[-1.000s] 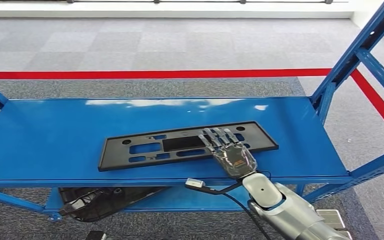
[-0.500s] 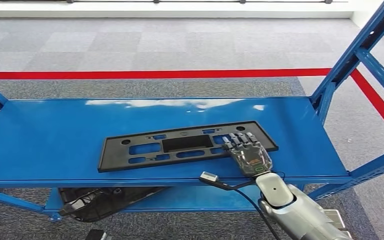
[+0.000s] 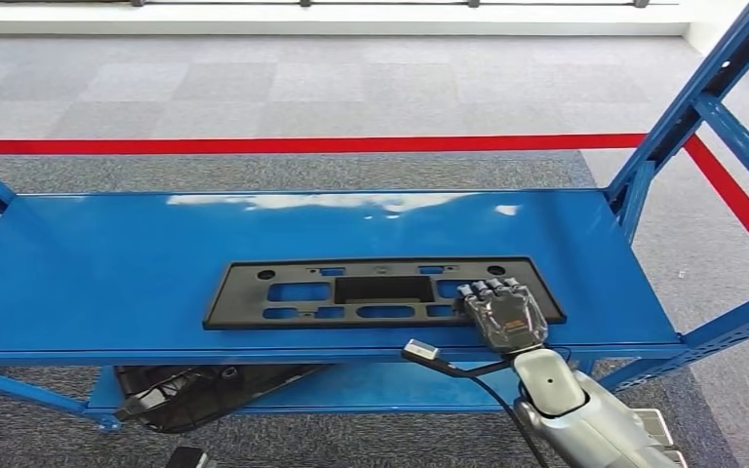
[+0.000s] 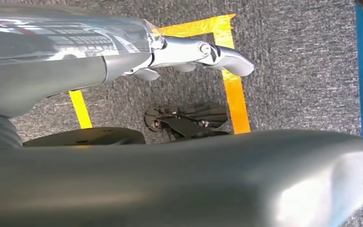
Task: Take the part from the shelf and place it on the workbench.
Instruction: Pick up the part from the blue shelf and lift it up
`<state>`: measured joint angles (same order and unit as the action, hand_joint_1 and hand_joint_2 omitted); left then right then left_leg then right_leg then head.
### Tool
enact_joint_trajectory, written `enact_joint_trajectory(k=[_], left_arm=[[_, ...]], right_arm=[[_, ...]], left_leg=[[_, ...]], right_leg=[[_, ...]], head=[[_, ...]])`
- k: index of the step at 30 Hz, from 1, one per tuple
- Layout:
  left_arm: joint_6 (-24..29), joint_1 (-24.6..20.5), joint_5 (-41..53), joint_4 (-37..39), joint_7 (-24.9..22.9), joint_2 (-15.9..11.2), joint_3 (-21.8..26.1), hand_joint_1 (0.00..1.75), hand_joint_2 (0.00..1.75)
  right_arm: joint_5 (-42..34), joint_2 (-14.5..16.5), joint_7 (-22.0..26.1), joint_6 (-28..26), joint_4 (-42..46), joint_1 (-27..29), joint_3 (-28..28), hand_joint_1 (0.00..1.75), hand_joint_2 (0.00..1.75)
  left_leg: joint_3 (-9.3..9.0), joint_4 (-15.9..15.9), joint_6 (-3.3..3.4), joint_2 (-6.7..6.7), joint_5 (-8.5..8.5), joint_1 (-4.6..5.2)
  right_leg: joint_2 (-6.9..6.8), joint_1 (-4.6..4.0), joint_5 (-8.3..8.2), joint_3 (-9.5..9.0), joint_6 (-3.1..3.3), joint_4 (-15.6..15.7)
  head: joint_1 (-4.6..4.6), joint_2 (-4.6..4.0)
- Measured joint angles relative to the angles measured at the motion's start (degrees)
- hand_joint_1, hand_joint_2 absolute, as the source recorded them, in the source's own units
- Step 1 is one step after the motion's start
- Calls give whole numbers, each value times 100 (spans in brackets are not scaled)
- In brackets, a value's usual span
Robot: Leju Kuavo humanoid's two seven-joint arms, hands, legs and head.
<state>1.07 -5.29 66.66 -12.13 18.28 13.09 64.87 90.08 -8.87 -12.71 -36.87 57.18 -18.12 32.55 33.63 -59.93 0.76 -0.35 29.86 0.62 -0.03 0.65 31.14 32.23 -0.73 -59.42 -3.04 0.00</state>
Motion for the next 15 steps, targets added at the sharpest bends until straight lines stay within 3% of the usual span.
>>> enact_joint_trajectory(k=[1,5,15], left_arm=[[3,0,11,0,28,0,-3,0,0],[2,2,84,0,185,0,-51,0,175],[-27,19,52,0,179,-1,-132,0,175]], right_arm=[[1,-20,-61,-34,17,17,4,175,175],[2,-122,-260,-86,147,107,45,175,175],[-1,-404,-354,-85,960,326,106,175,175]], left_leg=[[0,0,0,0,0,0],[0,0,0,0,0,2],[9,0,0,0,0,2]], right_leg=[[0,0,0,0,0,0],[0,1,0,-1,0,0],[-1,1,0,7,0,0]], head=[[0,0],[0,0],[0,0]])
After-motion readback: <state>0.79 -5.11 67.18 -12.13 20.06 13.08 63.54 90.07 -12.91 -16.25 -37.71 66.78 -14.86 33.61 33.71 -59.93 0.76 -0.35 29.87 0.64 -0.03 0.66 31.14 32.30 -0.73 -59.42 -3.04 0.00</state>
